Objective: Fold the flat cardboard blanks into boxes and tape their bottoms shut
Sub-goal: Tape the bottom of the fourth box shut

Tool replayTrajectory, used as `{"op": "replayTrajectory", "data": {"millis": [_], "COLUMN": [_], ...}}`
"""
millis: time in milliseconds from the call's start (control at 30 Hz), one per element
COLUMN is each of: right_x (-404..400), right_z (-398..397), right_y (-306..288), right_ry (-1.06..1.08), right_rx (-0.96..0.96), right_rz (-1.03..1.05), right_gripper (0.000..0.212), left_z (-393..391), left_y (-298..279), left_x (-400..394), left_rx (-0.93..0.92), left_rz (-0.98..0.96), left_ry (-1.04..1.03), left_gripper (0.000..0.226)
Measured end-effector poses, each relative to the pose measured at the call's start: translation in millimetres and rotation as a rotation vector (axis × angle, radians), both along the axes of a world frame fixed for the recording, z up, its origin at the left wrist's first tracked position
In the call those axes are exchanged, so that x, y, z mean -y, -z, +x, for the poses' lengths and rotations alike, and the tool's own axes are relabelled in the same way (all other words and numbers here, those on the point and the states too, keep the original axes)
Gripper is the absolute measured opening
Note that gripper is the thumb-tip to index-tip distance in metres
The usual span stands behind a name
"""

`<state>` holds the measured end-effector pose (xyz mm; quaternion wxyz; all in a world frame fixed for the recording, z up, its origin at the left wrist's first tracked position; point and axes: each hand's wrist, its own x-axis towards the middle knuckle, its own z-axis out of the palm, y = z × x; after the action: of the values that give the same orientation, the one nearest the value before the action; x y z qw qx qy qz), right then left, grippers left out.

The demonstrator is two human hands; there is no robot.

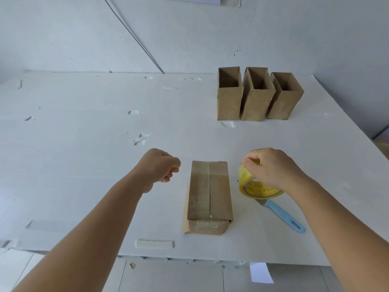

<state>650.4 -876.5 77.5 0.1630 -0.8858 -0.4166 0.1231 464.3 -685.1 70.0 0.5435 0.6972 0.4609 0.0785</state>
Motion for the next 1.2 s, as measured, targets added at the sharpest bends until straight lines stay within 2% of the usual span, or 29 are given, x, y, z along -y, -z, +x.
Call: {"op": "replayTrajectory", "data": {"millis": [267,500,667,833,900,1067,1133,1200], "right_x": [-1.8,-5.0,-12.0,-11.2,-10.7,-9.1,-8.1,-8.3], "right_z": [1.3,-11.5,-32.6,-37.5,-39.3,-38.1,-39.1,-40.8], "right_y": [5.7,34.1,57.6,62.0,62.8,62.8,61.7,60.5], "right_ry": [-0.007,0.010,-0.030,0.011,0.014,0.025,0.023,0.013], "right_rx": [-0.003,-0.061,0.089,0.157,0.175,0.140,0.119,0.127], "right_rz": [-0.005,-0.022,-0.032,-0.020,-0.009,0.016,0.033,0.051], "right_gripper": [0.028,0.027,0.028,0.028,0.028,0.028,0.028,0.028], "left_z": [-0.3,1.8,8.3,8.3,4.9,-2.7,-4.5,-3.1], "left_y": [9.5,32.0,49.1,47.1,47.0,51.3,44.7,26.7], "left_x": [-2.8,11.1,29.2,35.5,37.5,41.2,36.9,38.0], "left_rx": [-0.009,-0.042,-0.044,-0.030,-0.024,-0.018,0.005,0.105], "left_rz": [-0.016,-0.032,-0.091,-0.076,-0.091,0.027,0.222,0.500], "left_ry": [0.012,0.042,0.045,-0.024,-0.039,-0.086,-0.088,0.023], "left_gripper": [0.015,0.016,0.020,0.018,0.024,0.015,0.024,0.030]}}
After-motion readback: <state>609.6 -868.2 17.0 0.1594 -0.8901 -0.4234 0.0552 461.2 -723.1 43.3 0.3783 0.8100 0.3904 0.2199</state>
